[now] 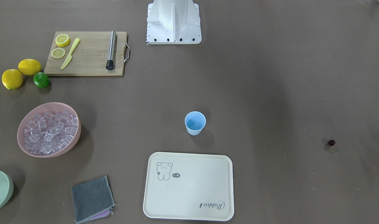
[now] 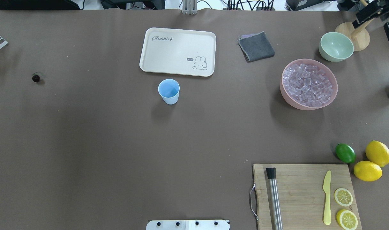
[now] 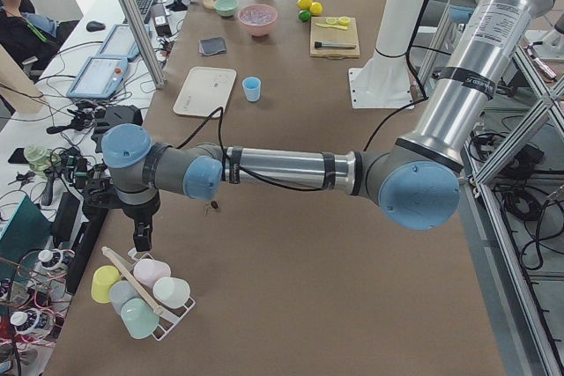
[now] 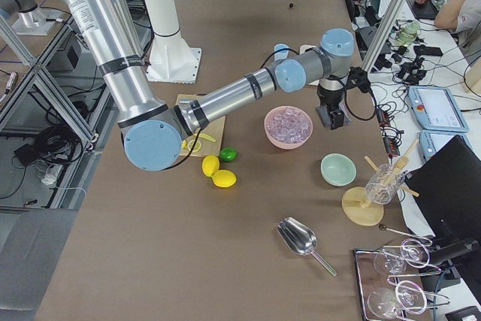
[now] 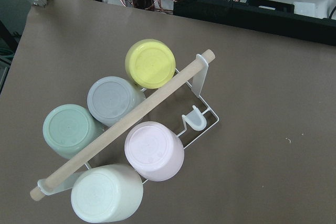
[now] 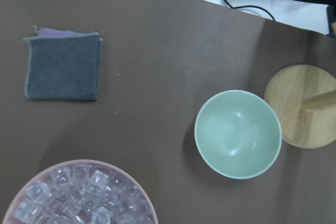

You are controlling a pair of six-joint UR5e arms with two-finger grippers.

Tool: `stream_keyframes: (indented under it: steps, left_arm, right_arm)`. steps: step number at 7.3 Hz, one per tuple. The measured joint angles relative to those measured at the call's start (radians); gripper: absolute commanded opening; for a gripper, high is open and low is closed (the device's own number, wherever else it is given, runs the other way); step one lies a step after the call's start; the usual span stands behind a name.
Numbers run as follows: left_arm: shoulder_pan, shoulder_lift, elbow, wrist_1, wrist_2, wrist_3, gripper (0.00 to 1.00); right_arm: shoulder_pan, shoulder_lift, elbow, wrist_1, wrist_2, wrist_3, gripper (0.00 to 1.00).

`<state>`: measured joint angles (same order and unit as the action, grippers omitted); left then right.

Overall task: Put ice and cherries in cup
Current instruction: 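Move the right gripper toward the pink bowl of ice cubes, then lower the right gripper into the bowl and grasp an ice cube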

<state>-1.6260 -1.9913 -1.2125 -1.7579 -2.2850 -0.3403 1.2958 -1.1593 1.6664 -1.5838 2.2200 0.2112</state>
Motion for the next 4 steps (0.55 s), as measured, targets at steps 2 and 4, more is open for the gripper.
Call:
stream_keyframes:
  steps: [2, 4]
  left_arm:
    - [-0.001, 0.000, -0.025, 0.000, -0.001, -0.001, 0.98]
    - [-0.006, 0.001, -0.043, 0.000, 0.000, 0.000, 0.98]
  right_arm:
    - [-0.146, 0.004, 0.022, 0.002, -0.134, 0.008, 1.00]
    - [-0.234, -0.027, 0.027, 0.018, -0.192, 0.009, 1.00]
